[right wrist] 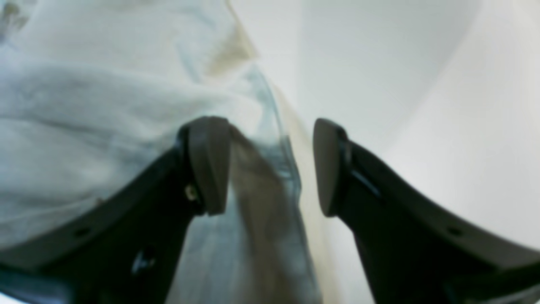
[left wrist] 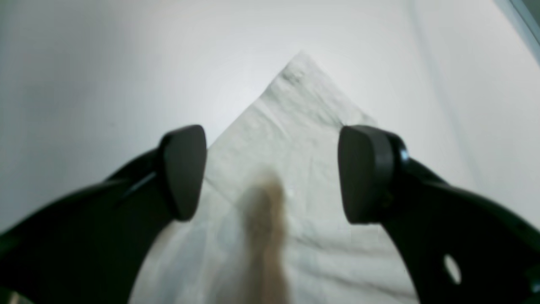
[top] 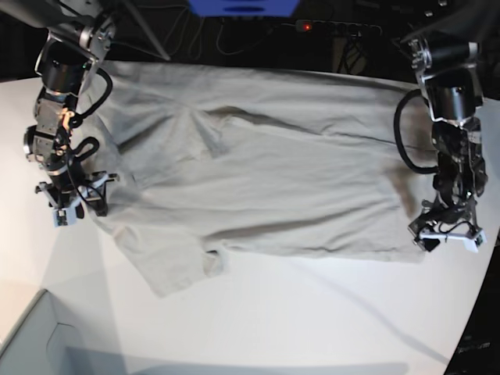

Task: Layout the t-shirt on the table in an organized manner, then fold the t-shirt properly
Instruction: 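Lower both grippers to the t-shirt's middle and grasp the fabric, then adjust the grasp on the t-shirt fabric with both grippers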

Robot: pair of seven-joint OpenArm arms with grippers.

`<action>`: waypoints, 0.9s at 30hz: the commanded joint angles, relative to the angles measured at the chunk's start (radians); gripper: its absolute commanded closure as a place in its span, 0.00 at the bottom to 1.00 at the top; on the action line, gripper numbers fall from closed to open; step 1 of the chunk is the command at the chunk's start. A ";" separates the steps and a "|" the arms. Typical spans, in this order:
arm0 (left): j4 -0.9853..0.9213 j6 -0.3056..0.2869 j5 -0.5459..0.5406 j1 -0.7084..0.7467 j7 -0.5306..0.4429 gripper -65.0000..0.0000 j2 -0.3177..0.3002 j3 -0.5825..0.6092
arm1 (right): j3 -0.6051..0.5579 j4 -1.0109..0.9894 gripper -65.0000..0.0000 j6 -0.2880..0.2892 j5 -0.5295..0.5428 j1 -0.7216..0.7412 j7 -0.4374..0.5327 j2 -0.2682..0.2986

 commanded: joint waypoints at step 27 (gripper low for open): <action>-0.596 -0.006 0.075 -0.253 -0.400 0.33 -0.040 0.311 | 0.000 0.001 1.00 -0.003 0.009 0.023 0.020 0.021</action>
